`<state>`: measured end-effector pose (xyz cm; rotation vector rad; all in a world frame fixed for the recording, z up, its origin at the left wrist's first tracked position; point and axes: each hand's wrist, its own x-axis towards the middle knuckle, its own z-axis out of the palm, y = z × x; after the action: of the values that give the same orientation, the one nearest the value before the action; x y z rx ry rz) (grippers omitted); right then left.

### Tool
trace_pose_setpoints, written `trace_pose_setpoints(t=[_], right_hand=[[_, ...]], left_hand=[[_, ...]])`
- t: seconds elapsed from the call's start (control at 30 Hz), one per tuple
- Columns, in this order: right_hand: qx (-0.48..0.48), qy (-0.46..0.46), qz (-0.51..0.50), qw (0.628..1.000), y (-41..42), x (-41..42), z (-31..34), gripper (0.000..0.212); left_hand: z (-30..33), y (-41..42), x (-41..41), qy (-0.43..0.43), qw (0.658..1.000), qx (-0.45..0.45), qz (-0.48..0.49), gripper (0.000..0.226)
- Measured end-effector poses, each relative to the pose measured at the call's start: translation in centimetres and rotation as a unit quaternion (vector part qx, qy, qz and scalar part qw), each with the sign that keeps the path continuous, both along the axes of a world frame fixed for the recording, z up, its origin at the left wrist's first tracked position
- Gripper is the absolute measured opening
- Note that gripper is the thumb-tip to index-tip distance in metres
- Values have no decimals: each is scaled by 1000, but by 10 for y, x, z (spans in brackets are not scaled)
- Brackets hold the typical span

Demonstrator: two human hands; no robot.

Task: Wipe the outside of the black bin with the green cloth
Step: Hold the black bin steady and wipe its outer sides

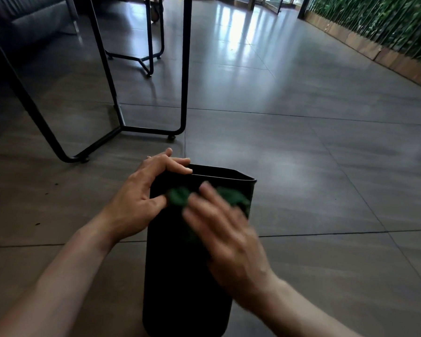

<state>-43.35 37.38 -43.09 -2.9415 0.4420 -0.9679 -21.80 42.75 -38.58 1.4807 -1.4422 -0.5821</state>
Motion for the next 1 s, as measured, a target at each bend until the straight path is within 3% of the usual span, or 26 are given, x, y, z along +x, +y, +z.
trace_pose_setpoints(t=[0.1, 0.17, 0.3, 0.4, 0.47, 0.57, 0.67, 0.77, 0.83, 0.9, 1.0], right_hand=[[-100, 123, 105, 982, 34, -24, -38, 29], [-130, 161, 120, 971, 35, -38, -41, 30], [-15, 51, 11, 999, 7, -24, -3, 34], [39, 13, -35, 999, 0, -2, 14, 45], [5, 31, 3, 999, 12, -1, 1, 34], [-90, 128, 102, 982, 39, -23, -37, 35], [-141, 191, 112, 965, 42, -54, -51, 39], [0, 81, 23, 996, 15, -82, -31, 39], [104, -8, -98, 990, -15, -94, -6, 37], [220, -83, -223, 946, -45, -99, 20, 36], [448, -213, -319, 808, -75, -96, 31, 38]], left_hand=[[1, 4, 1, 8, 1000, 5, -5, 44], [2, 4, -2, 7, 1000, 8, -11, 44], [3, 0, -4, 4, 1000, 3, 3, 45], [3, 0, -4, -6, 1000, 3, 5, 48], [3, 0, -4, -5, 1000, 0, 5, 45], [3, 4, -3, 3, 1000, 4, 1, 40], [3, 5, -2, 2, 1000, 11, 0, 43], [3, 5, 2, 11, 1000, 23, 10, 48], [4, 6, 2, 19, 999, 29, 3, 49], [5, 6, 1, 22, 999, 29, -6, 50], [5, 5, 2, 23, 999, 27, -8, 50]])
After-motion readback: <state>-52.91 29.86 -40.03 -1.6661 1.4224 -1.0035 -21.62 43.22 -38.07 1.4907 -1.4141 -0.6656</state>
